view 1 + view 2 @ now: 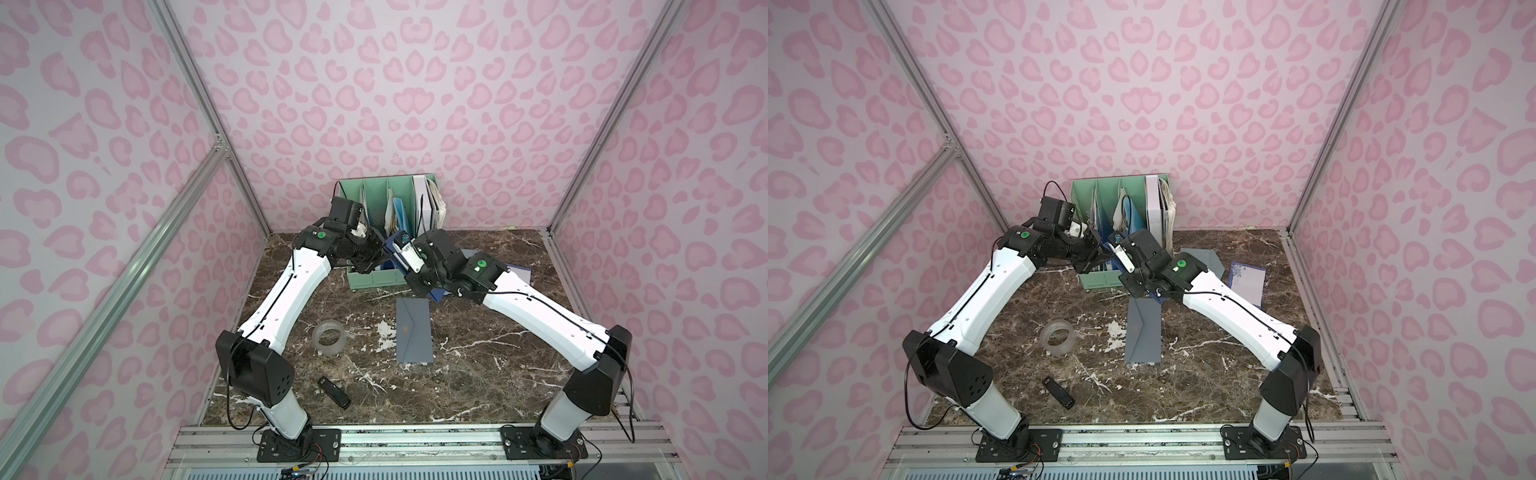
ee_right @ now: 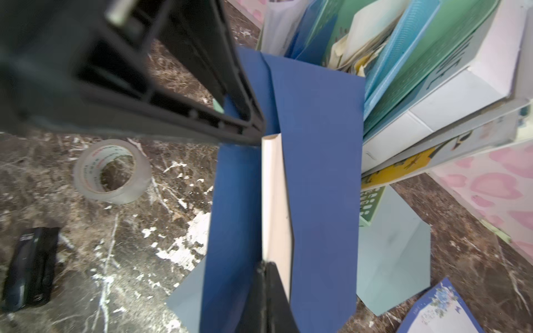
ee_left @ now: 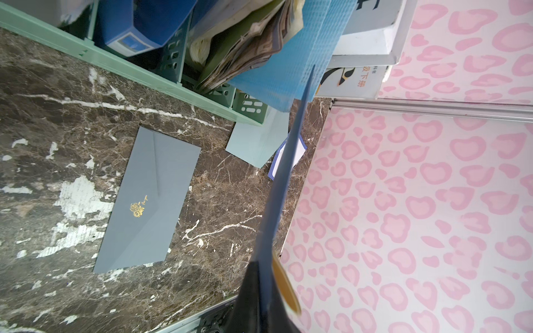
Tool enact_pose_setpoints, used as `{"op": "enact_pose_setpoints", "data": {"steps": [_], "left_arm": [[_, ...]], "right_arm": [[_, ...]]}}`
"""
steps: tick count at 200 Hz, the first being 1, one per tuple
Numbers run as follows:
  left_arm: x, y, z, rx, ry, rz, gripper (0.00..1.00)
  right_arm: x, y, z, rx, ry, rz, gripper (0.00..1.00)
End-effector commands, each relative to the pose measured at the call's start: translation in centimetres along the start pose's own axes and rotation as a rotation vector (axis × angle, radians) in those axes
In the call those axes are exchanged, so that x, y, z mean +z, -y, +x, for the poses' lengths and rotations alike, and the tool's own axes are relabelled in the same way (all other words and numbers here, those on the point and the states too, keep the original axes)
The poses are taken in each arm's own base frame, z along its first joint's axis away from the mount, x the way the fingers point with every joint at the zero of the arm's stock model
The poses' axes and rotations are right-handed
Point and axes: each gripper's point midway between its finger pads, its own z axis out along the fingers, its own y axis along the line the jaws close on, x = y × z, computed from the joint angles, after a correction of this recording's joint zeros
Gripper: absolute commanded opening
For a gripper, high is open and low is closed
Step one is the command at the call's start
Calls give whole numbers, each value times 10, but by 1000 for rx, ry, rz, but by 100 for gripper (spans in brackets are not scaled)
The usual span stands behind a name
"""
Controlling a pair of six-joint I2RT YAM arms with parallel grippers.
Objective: Take the letter paper out of the envelope
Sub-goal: Take out the letter paper from the envelope, then place the envelope at the center of the board.
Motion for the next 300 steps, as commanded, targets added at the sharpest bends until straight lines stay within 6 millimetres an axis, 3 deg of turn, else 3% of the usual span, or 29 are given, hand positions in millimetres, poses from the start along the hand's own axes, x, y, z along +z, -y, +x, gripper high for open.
{"op": "enact_pose_setpoints", "data": {"steps": [1, 31, 82, 130, 171, 194, 238, 300], "left_arm": [[1, -2, -1, 18, 3, -14, 0], [2, -3, -2, 26, 5, -19, 0], [1, -8, -3, 60, 12, -43, 0], [-2, -14, -4, 106, 17, -63, 0], [-13, -25, 10, 159, -32, -103, 0], [-23, -48, 23, 186, -75, -181, 0], [-44, -120, 33, 238, -74, -442, 0], [-33, -186, 22, 225, -148, -666, 0]], "right_arm": [[-10, -18, -8, 16, 50, -121, 0], [-12, -14, -4, 43, 24, -117, 0], [-32, -5, -17, 97, 63, -146, 0], [-55, -1, -18, 144, 87, -172, 0], [-84, 30, -25, 256, 171, -170, 0], [-94, 48, -28, 289, 207, -162, 0], [-95, 62, -24, 315, 224, -159, 0], [-81, 55, -19, 315, 213, -203, 0]]}}
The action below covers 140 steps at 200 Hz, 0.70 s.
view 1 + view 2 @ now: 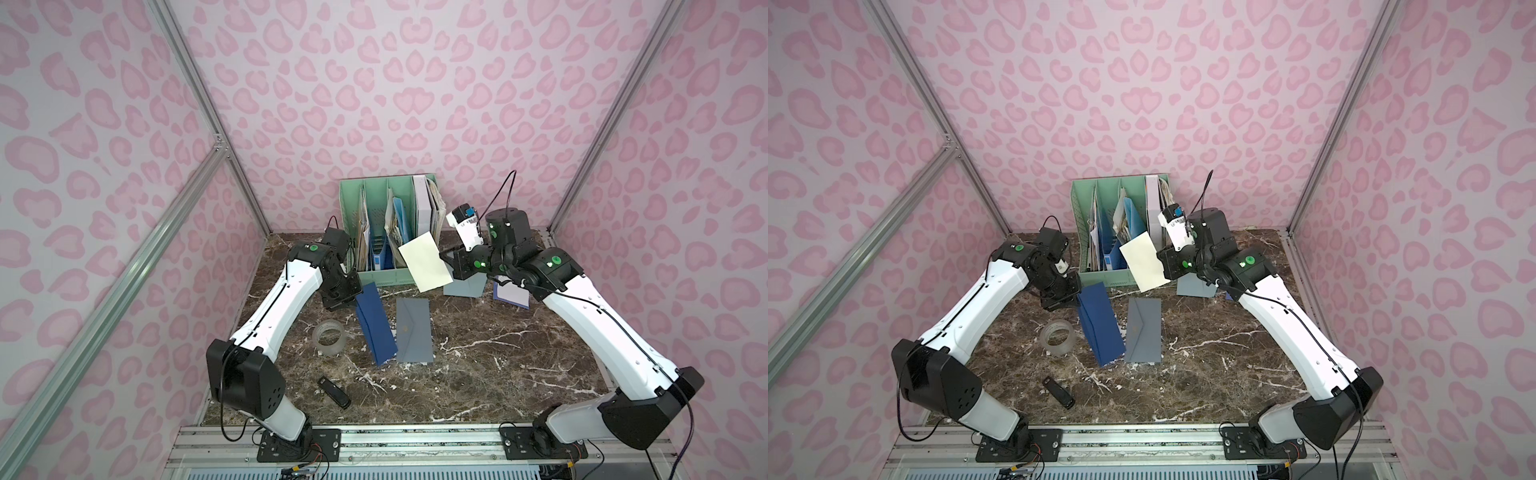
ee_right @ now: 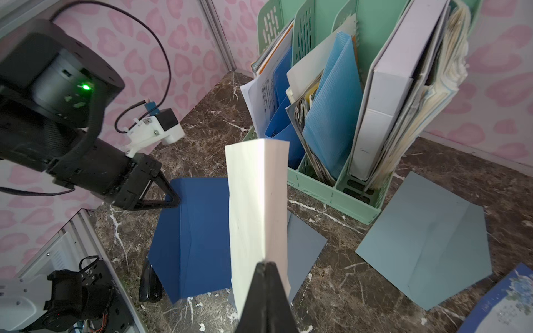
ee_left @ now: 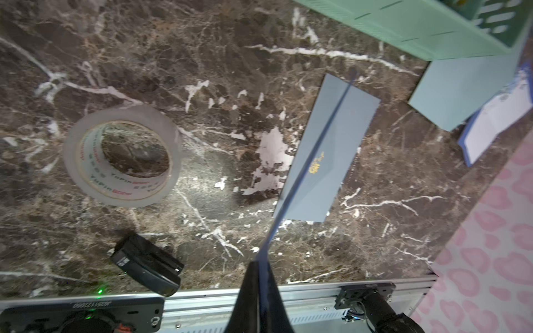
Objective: Take the letter paper out of the envelope
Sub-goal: Place the envelope at the center of the board.
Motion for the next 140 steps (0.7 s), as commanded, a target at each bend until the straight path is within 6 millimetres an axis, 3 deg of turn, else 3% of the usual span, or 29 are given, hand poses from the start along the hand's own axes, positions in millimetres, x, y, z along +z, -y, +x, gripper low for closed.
{"op": "enact_pose_setpoints", "data": {"steps": [1, 27, 126, 140], "left_arm": [[9, -22, 1, 57, -27, -117, 0], [18, -32, -11, 101, -10, -189, 0], [73, -41, -54, 227, -30, -307, 0], [81, -40, -55, 225, -48, -304, 17]], "right_arm": [[3, -5, -5, -7, 23, -33, 0], [5, -4, -1, -5, 16, -36, 0], [5, 5, 9, 19, 3, -15, 0], [5, 7, 11, 26, 1, -16, 0]]}}
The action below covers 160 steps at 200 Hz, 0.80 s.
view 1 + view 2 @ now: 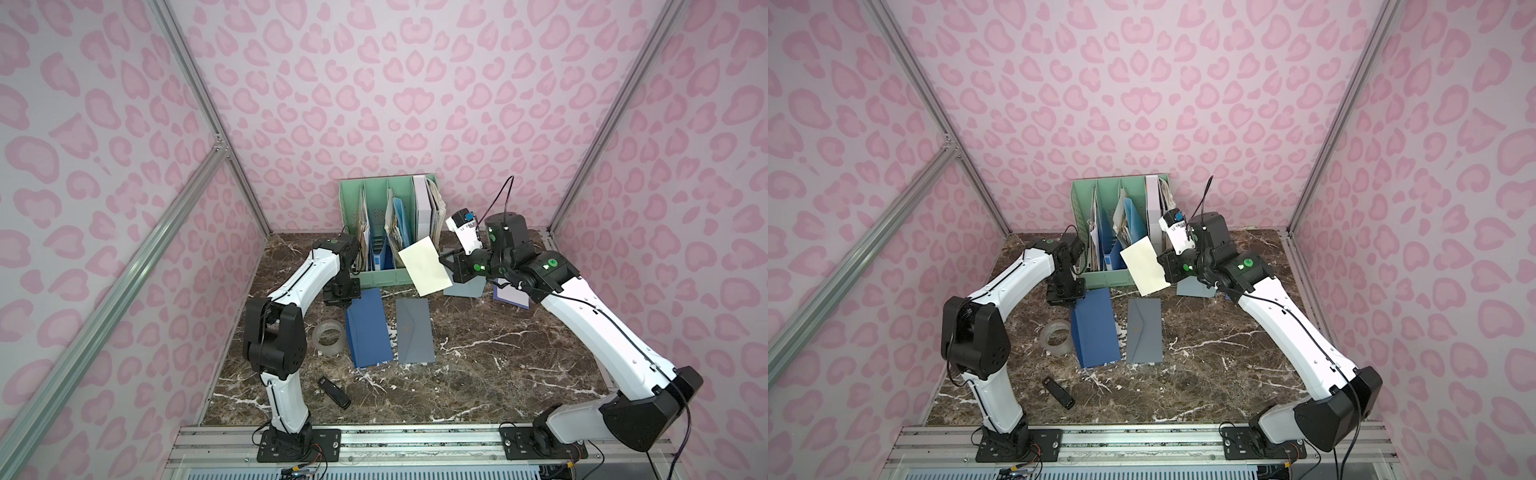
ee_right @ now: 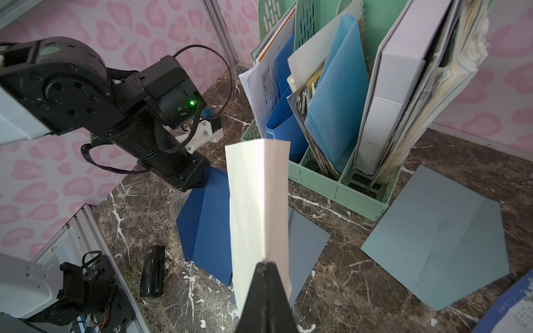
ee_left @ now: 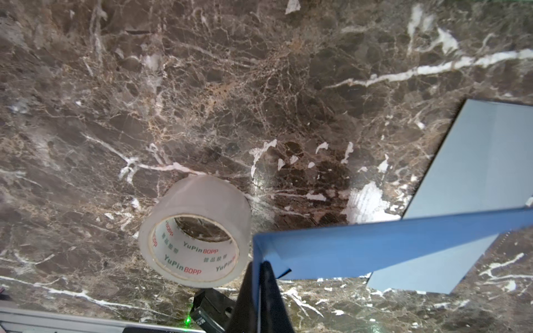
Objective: Take the letter paper out of the envelope
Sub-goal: Place the envelope at the center of the board.
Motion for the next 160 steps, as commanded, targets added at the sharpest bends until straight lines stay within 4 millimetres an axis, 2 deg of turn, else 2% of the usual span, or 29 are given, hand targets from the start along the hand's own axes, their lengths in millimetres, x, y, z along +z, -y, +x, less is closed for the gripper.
{"op": "enact_pose_setpoints", "data": {"steps": [1, 20, 32, 49, 76, 105, 137, 160], "left_arm": [[8, 1, -5, 29, -5, -10, 18], [13, 4, -5, 26, -19, -3, 44], [12, 3, -6, 23, -11, -8, 53], [7, 1, -8, 26, 7, -15, 59], [-10, -1, -12, 18, 41, -20, 59], [-51, 14, -16, -25, 129, 102, 59], [-109, 62, -20, -51, 236, 451, 65], [-151, 98, -28, -50, 308, 715, 65]], "right_arm": [[-1, 1, -4, 9, 22, -5, 0], [-1, 5, -3, 24, 24, -3, 0], [-2, 6, -4, 29, 26, -3, 0], [-1, 9, -4, 37, 27, -2, 0], [-1, 12, -4, 56, 32, -12, 0], [-6, 22, -15, 114, 67, -72, 0], [-20, 39, -40, 223, 148, -167, 0], [-35, 44, -55, 299, 220, -290, 0]]}}
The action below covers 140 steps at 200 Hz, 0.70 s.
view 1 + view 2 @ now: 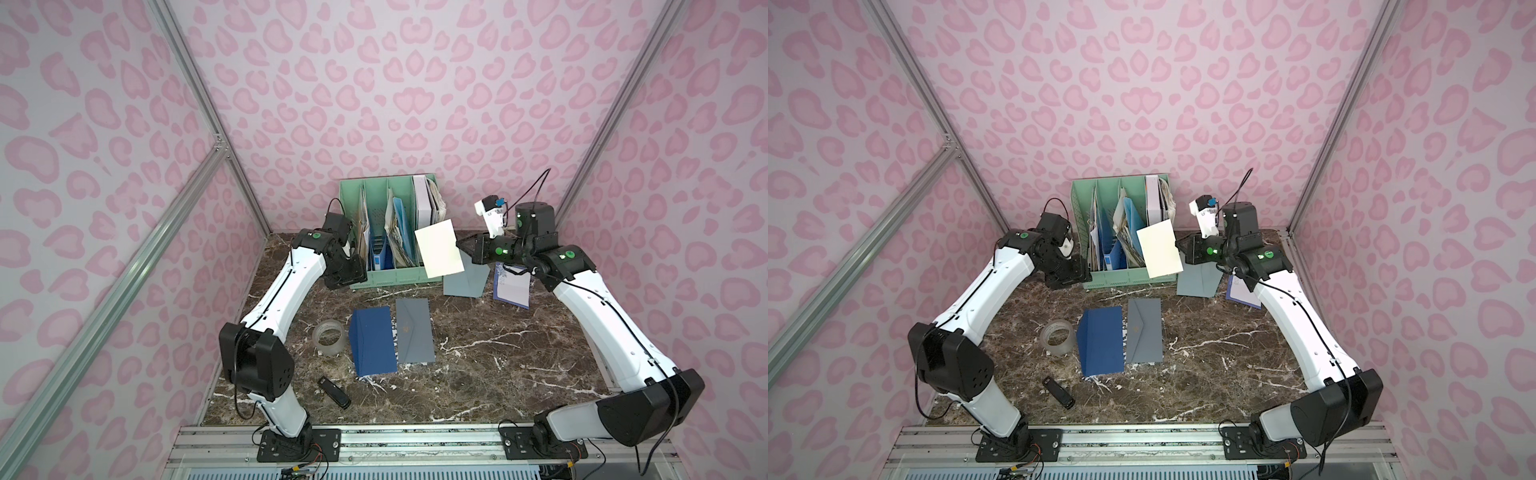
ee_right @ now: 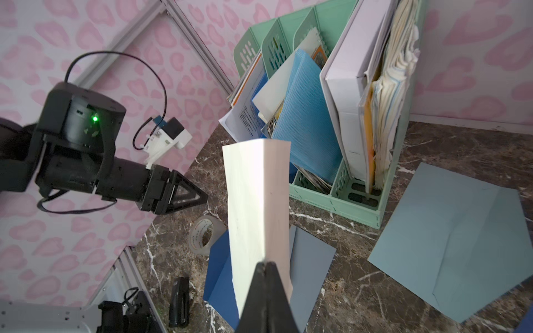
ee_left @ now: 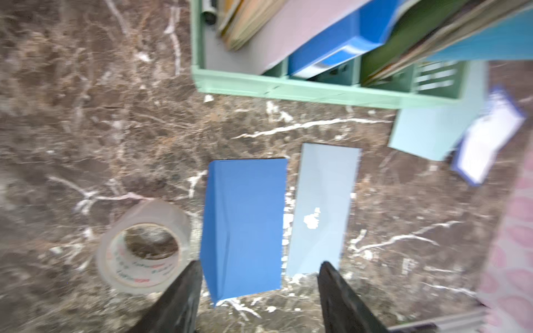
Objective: Take the letter paper out of the envelope
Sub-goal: Place the envelope at the center of the board, then unfold the letter paper.
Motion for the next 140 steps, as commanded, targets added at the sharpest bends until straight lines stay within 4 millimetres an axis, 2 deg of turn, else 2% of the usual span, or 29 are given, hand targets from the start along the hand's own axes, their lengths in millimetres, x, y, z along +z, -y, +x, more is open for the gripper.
{"op": "enact_pose_setpoints", "data": {"steps": [1, 14, 30, 32, 43, 96, 121, 140], "left_arm": [[-20, 62, -15, -36, 47, 335, 65], [-32, 88, -26, -22, 94, 482, 62], [-40, 110, -35, -45, 99, 614, 54], [-41, 113, -36, -48, 96, 632, 53], [-44, 128, -41, -65, 74, 710, 51], [-75, 199, -53, 4, 38, 987, 56], [-92, 223, -55, 41, 37, 1104, 57], [-104, 232, -57, 48, 37, 1177, 59]], "right_arm": [[-12, -22, -23, 79, 70, -211, 0], [-22, -24, -31, 131, 104, -289, 0], [-38, -26, -44, 180, 165, -367, 0], [-36, -21, -37, 210, 153, -367, 0], [-43, -21, -42, 244, 183, -413, 0], [-67, -42, -64, 294, 243, -547, 0], [-73, -48, -71, 326, 263, -596, 0], [-74, -49, -75, 347, 262, -619, 0]]}}
